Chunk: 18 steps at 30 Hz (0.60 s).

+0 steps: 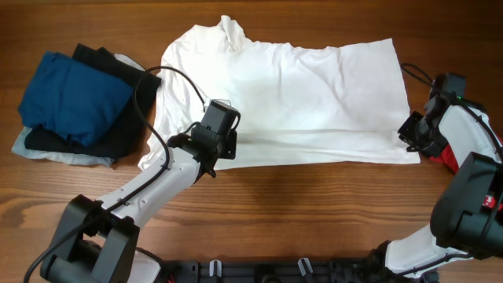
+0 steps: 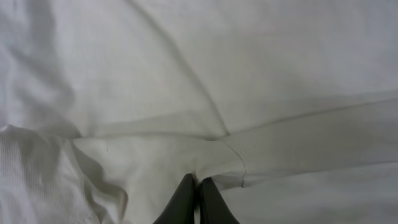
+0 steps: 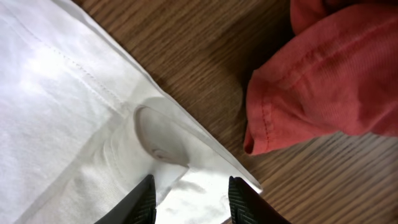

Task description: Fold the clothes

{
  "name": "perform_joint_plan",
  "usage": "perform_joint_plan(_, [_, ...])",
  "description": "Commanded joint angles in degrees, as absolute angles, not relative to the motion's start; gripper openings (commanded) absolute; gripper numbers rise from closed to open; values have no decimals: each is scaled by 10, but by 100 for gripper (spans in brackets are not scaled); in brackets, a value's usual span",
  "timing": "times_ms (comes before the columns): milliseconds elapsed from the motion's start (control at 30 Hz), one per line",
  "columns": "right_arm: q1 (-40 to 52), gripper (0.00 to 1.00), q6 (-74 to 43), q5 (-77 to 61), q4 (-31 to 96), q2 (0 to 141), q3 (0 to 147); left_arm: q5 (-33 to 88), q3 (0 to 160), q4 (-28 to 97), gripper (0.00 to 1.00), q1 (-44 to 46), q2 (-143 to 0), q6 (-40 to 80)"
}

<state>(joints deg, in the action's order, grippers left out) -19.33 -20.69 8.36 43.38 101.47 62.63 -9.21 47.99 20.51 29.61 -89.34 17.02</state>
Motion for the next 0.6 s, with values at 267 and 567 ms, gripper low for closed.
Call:
perform_joint_plan(267, [-196, 37, -178, 29, 392, 1029, 597, -106, 484, 203, 4, 292, -891, 173])
perform_joint_plan(567, [-195, 15, -163, 10, 365, 1030, 581, -106, 484, 203, 4, 292, -891, 173])
